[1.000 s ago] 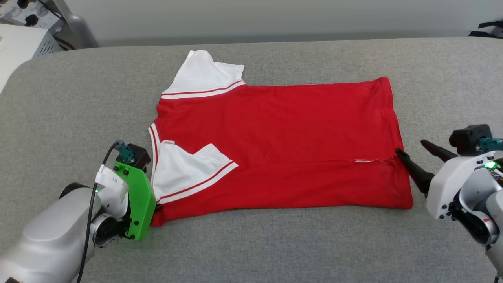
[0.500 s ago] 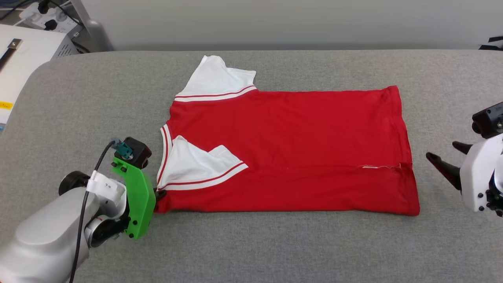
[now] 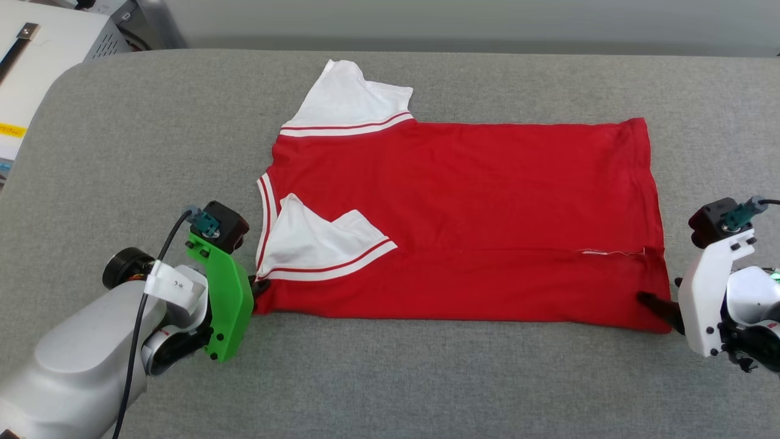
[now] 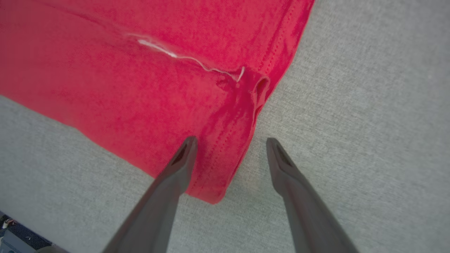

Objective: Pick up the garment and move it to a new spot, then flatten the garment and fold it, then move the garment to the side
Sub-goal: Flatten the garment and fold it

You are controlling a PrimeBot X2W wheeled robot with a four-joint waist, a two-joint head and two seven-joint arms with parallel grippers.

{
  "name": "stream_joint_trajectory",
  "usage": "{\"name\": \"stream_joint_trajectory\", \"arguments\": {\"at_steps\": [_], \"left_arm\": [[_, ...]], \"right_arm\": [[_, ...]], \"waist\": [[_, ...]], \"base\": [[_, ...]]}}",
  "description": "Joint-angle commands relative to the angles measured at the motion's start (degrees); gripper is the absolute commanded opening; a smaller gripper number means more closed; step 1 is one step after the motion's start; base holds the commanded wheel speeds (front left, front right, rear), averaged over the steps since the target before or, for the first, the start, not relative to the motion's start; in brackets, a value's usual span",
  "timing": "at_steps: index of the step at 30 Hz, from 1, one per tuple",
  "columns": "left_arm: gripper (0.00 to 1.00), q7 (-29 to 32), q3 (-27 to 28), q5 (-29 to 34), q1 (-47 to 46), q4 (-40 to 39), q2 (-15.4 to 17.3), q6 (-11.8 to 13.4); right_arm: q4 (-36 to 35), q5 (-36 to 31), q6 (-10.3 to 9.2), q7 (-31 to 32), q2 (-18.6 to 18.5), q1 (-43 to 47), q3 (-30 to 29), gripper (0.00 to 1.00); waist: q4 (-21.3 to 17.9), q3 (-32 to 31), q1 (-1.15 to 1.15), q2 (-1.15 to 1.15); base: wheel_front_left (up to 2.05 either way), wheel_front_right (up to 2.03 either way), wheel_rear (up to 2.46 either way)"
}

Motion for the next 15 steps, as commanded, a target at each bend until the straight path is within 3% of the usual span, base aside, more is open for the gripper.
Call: {"name": "stream_joint_trajectory", "arguments": {"at_steps": [1, 10, 11, 12, 13, 15], "left_arm": [[0.00, -0.5, -0.1, 1.1, -1.3, 0.0, -0.4, 0.2], [0.00, -1.3, -0.6, 1.3, -1.4, 0.9, -0.7, 0.1], [0.00, -1.4, -0.6, 1.3, -1.3, 1.1, -0.7, 0.1], [0.00, -1.5, -0.7, 1.3, -1.2, 1.2, -0.7, 0.1], [0.00, -1.6, -0.7, 1.1, -1.0, 1.4, -0.7, 0.1], [0.00, -1.9, -0.9, 0.8, -0.7, 1.8, -0.8, 0.1]], "right_arm": [[1.2, -0.1, -0.03, -0.8, 0.9, 0.8, 0.3, 1.00], [9.3, 0.1, -0.03, -4.8, 5.1, 2.1, 4.7, 1.00], [9.6, 0.3, -0.03, -5.0, 5.1, 2.0, 5.1, 0.69], [9.8, 0.6, -0.03, -5.7, 5.1, 1.9, 5.4, 0.22], [9.9, 0.9, -0.03, -6.5, 5.1, 1.6, 5.6, 0.00], [10.2, 2.1, -0.03, -7.9, 4.8, 1.2, 5.3, 0.00]], "waist": [[0.4, 0.7, 0.00, 0.00], [0.9, 1.7, 0.00, 0.00], [0.8, 1.6, 0.00, 0.00], [0.7, 1.5, 0.00, 0.00], [0.6, 1.3, 0.00, 0.00], [0.4, 0.8, 0.00, 0.00]], "base": [[0.00, 0.00, 0.00], [0.00, 0.00, 0.00], [0.00, 0.00, 0.00], [0.00, 0.00, 0.00], [0.00, 0.00, 0.00], [0.00, 0.00, 0.00]]}}
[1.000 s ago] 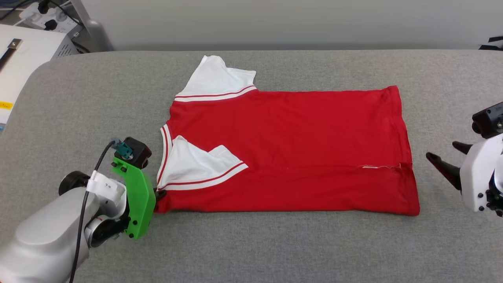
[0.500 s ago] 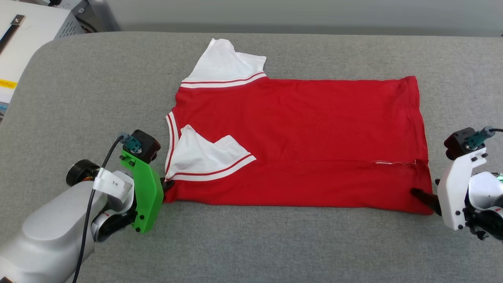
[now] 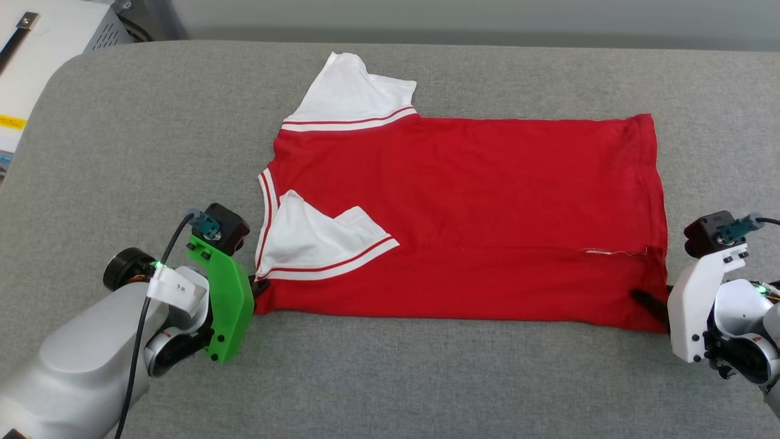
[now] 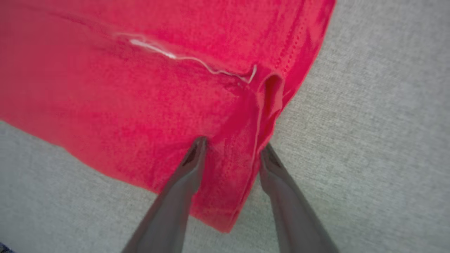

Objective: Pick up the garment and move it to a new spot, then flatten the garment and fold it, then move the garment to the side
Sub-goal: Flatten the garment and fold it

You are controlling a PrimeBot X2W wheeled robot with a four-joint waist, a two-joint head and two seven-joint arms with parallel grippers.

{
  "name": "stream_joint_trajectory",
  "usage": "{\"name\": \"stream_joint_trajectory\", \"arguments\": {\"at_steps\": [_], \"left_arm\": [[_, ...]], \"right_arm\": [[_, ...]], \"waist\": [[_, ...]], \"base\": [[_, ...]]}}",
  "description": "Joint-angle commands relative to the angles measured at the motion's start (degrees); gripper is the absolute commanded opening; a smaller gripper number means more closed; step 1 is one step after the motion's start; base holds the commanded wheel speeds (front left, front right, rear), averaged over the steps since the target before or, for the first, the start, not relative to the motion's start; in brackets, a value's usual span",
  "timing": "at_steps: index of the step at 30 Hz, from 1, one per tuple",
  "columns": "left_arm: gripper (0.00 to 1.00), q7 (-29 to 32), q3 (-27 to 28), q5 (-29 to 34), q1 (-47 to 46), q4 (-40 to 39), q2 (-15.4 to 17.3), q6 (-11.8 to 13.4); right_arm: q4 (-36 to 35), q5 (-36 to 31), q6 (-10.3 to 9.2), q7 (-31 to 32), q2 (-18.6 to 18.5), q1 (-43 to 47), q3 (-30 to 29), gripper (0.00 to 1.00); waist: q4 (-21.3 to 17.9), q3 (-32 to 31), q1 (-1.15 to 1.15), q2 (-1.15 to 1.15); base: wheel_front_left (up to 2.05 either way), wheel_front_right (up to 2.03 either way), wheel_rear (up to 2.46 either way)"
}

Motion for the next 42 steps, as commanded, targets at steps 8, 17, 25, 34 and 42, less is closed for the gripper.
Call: {"name": "stream_joint_trajectory", "arguments": {"at_steps": [8, 17, 25, 34, 42], "left_arm": [[0.00, -1.2, -0.6, -1.4, 1.0, 0.8, 0.1, 0.0], [0.00, -1.3, -1.8, -1.7, 3.8, -2.7, 2.8, 0.3], [0.00, -0.9, -2.7, -2.3, 7.7, -9.4, 6.0, 2.6], [0.00, -1.0, -3.7, -3.1, 11.5, -12.0, 7.6, 5.2], [0.00, -2.5, -3.6, -4.1, 13.0, -8.1, 6.3, 5.6]], "right_arm": [[-0.5, 2.7, 0.03, -4.0, -0.9, 1.5, 1.2, 0.00], [-5.8, 3.7, 0.03, -6.3, -3.9, 6.4, -0.5, 0.00], [-11.4, 3.3, 0.03, -5.3, -6.4, 12.6, -4.3, 0.00], [-16.2, 1.7, 0.03, -2.5, -6.7, 19.7, -10.4, 0.00], [-14.0, 1.7, 0.03, -0.3, -2.1, 20.6, -12.7, 0.00]], "waist": [[-0.6, -4.0, 0.00, 0.00], [-0.4, -7.8, 0.00, 0.00], [-0.1, -10.1, 0.00, 0.00], [-0.4, -9.7, 0.00, 0.00], [-1.1, -7.7, 0.00, 0.00]], "base": [[0.00, 0.00, 0.00], [0.00, 0.00, 0.00], [0.00, 0.00, 0.00], [0.00, 0.00, 0.00], [0.00, 0.00, 0.00]]}}
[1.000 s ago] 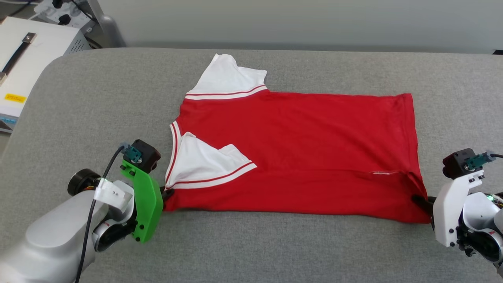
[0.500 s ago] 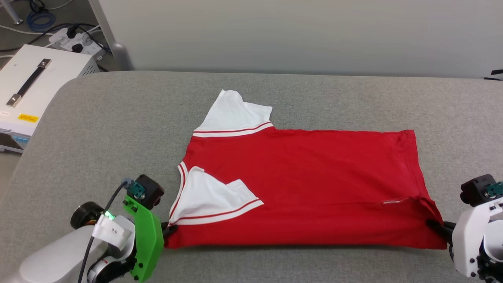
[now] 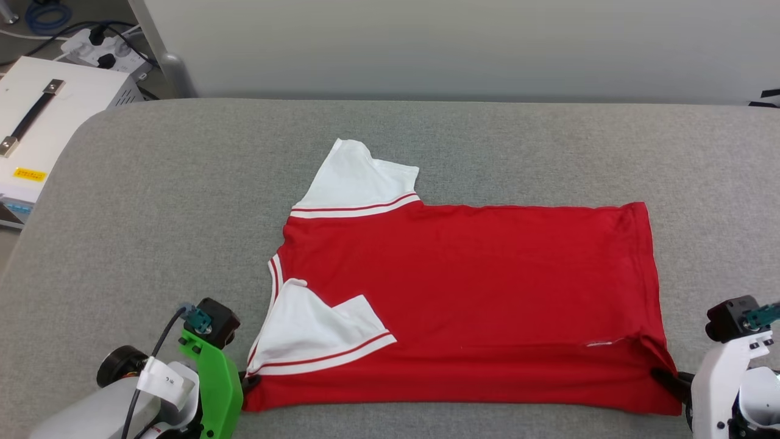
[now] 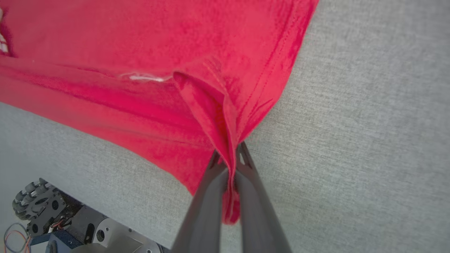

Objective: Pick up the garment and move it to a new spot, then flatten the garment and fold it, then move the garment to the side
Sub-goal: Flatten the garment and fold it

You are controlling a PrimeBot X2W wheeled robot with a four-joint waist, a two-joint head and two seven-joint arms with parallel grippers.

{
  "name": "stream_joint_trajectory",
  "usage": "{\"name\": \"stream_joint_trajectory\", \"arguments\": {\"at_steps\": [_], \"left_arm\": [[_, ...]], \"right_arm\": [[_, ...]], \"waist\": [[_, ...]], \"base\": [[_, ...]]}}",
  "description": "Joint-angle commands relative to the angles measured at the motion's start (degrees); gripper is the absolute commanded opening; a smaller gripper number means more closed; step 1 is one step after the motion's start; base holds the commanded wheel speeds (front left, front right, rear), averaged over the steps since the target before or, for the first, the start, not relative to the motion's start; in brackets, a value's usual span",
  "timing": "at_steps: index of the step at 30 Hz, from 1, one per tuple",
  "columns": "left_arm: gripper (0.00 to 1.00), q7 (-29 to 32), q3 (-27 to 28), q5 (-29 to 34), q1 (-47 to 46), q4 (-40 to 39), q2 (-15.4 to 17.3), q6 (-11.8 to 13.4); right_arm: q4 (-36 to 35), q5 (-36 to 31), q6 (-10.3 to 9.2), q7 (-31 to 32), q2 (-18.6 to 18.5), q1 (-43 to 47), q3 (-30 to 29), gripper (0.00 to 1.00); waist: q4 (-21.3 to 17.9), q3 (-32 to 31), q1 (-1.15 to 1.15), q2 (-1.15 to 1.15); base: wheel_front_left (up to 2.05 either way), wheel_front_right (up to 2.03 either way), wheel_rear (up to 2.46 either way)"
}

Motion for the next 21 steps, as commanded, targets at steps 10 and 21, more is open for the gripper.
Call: {"name": "stream_joint_trajectory", "arguments": {"at_steps": [10, 21], "left_arm": [[1.00, -2.4, 0.1, -0.9, 1.3, 6.0, -3.1, -0.8], [1.00, -9.0, 3.4, 2.4, -2.2, 4.9, -0.8, 2.3]], "right_arm": [[5.3, -3.0, -0.05, -3.7, 2.1, -0.7, 1.8, 0.45], [2.8, -6.7, -0.05, -18.9, 4.7, 0.7, -4.9, 1.00]], "waist": [[0.2, 0.8, 0.00, 0.00], [1.2, -1.9, 0.00, 0.00]], "base": [[0.00, 0.00, 0.00], [0.00, 0.00, 0.00]]}}
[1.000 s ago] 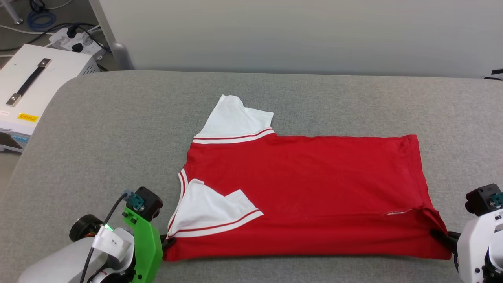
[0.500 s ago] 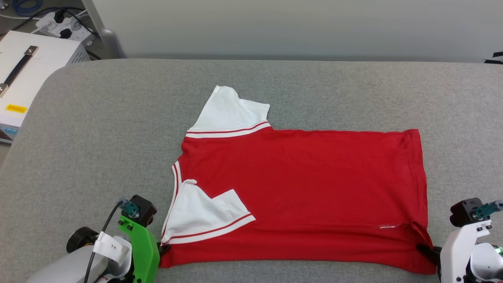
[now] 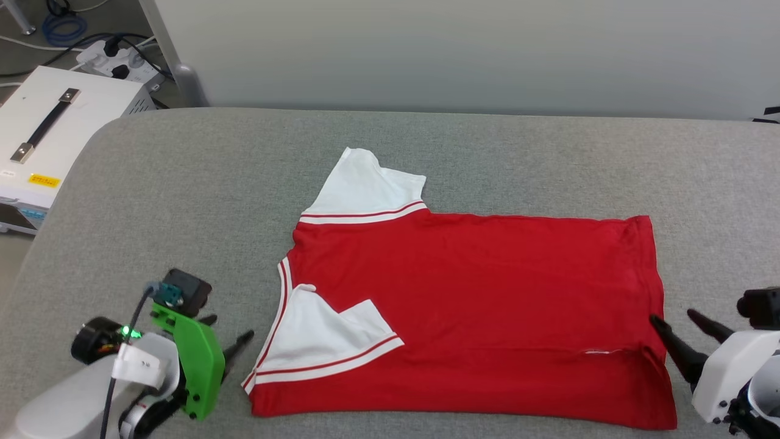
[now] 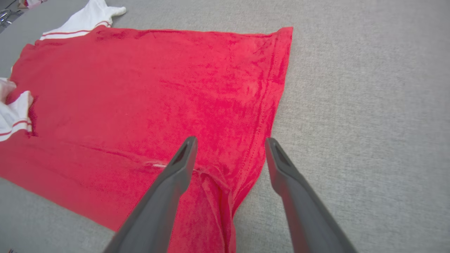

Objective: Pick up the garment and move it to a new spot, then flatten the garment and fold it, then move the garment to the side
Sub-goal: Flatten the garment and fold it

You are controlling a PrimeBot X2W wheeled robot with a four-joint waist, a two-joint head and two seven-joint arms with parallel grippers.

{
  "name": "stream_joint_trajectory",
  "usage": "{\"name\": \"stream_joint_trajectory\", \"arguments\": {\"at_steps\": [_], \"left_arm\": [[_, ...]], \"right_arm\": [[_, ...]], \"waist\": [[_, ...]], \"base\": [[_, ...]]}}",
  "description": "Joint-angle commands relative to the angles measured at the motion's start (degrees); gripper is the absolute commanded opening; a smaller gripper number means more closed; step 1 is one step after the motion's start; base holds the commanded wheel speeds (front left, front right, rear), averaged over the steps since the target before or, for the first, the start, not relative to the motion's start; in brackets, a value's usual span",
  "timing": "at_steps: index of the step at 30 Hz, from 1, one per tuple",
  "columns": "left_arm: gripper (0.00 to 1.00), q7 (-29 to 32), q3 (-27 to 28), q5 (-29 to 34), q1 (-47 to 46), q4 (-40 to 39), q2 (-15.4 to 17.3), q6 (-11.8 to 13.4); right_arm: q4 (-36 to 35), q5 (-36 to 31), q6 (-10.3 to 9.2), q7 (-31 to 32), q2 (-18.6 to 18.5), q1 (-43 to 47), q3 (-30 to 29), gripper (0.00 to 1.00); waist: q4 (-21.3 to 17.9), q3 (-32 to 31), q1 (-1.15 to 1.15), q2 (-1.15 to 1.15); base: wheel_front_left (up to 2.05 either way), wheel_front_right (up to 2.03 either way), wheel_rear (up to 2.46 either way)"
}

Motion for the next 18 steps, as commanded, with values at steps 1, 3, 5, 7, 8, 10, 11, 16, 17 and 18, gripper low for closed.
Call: {"name": "stream_joint_trajectory", "arguments": {"at_steps": [1, 3, 5, 7, 8, 10, 11, 16, 17, 18], "left_arm": [[1.00, -0.9, 0.8, 0.9, -1.9, -0.4, 0.6, 0.6], [1.00, -1.9, 2.9, 1.7, -6.0, -1.1, 1.0, 0.7], [1.00, -1.3, 4.1, 1.1, -8.7, -0.8, 0.7, 0.1], [1.00, -0.3, 4.8, 1.2, -11.5, -0.2, 0.6, -0.8], [1.00, 0.3, 4.9, 1.6, -12.9, 0.1, 0.6, -1.2], [1.00, 1.7, 5.4, 1.8, -16.0, 1.2, 0.1, -2.1], [1.00, 2.3, 5.7, 1.7, -17.7, 1.9, -0.3, -2.7], [1.00, 7.5, 6.4, 1.0, -25.0, 5.7, -1.6, -4.7], [1.00, 8.9, 6.6, 0.4, -26.7, 6.6, -2.2, -5.0], [1.00, 10.1, 6.9, -0.3, -27.9, 7.4, -2.6, -5.2]], "right_arm": [[-0.7, -1.6, -0.04, -1.9, 0.7, 0.6, -1.5, 1.00], [-2.9, -6.9, -0.04, -8.5, 4.4, -0.1, -7.7, 1.00], [-4.6, -10.0, -0.04, -10.9, 6.6, -0.5, -9.9, 1.00], [-6.5, -12.3, -0.04, -12.2, 8.4, -1.0, -11.2, 1.00], [-7.4, -13.2, -0.04, -12.7, 9.2, -1.3, -11.6, 1.00], [-9.4, -14.8, -0.04, -13.1, 10.7, -1.9, -12.4, 1.00], [-10.6, -15.7, -0.04, -12.9, 11.4, -2.1, -12.4, 1.00], [-15.4, -17.0, -0.04, -11.1, 13.4, -3.6, -10.6, 1.00], [-16.3, -17.1, -0.04, -10.9, 13.5, -4.1, -10.1, 1.00], [-16.9, -17.1, -0.04, -10.8, 13.6, -4.5, -9.7, 1.00]], "waist": [[0.2, -0.3, 0.00, 0.00], [0.2, -0.1, 0.00, 0.00], [-0.2, 0.3, 0.00, 0.00], [-0.8, 1.0, 0.00, 0.00], [-1.1, 1.4, 0.00, 0.00], [-1.9, 2.6, 0.00, 0.00], [-2.4, 3.4, 0.00, 0.00], [-5.2, 7.9, 0.00, 0.00], [-5.9, 9.2, 0.00, 0.00], [-6.5, 10.2, 0.00, 0.00]], "base": [[0.00, 0.00, 0.00], [0.00, 0.00, 0.00], [0.00, 0.00, 0.00], [0.00, 0.00, 0.00], [0.00, 0.00, 0.00], [0.00, 0.00, 0.00], [0.00, 0.00, 0.00], [0.00, 0.00, 0.00], [0.00, 0.00, 0.00], [0.00, 0.00, 0.00]]}}
